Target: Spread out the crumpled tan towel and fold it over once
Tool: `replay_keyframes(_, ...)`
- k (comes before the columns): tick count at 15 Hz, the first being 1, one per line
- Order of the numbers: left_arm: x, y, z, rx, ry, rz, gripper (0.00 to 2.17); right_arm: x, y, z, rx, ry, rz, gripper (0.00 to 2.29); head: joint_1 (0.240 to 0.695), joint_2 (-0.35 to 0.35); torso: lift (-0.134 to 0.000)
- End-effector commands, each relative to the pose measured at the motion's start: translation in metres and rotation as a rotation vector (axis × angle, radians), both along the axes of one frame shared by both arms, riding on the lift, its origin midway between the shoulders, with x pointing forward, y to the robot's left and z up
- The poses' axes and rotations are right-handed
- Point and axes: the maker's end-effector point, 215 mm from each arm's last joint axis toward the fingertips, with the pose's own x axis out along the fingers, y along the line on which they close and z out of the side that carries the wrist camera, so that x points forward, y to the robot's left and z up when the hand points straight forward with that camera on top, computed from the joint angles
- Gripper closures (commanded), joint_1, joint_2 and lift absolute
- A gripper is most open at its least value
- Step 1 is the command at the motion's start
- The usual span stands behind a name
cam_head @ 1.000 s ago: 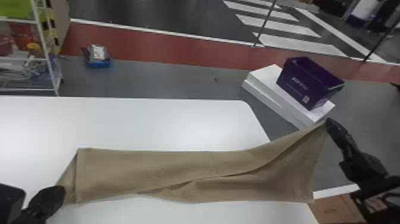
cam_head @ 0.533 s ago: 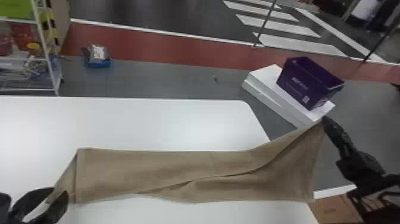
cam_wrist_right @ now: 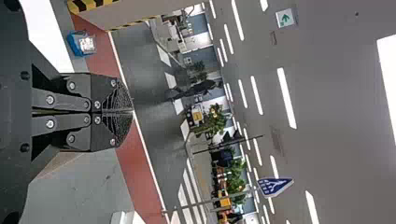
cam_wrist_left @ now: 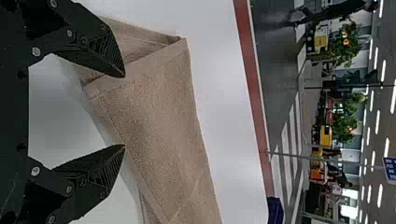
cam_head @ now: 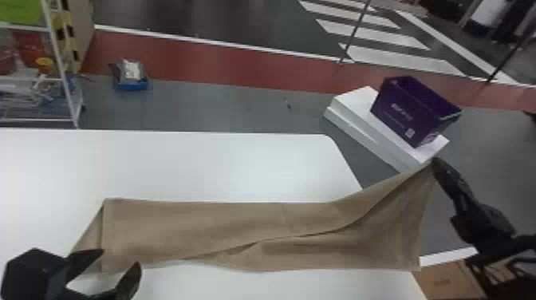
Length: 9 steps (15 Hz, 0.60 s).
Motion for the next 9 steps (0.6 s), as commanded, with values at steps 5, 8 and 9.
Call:
replay_keyframes(5, 0.014, 0.008, -0.016, 0.048, 0.009, 0.007, 0.55, 0.006, 0.004, -0.003, -0.012, -0.015, 0.001, 1.77, 0.695, -0.350, -0.124)
replay_keyframes(8, 0.014, 0.011, -0.023, 0.067, 0.016, 0.010, 0.73, 0.008, 0.003, 0.000, -0.015, -0.022, -0.001, 1.77, 0.695, -0.350, -0.124)
replay_keyframes(9, 0.014, 0.011, -0.022, 0.067, 0.013, 0.009, 0.83, 0.008, 0.003, 0.000, -0.014, -0.022, -0.001, 1.77, 0.695, -0.350, -0.124)
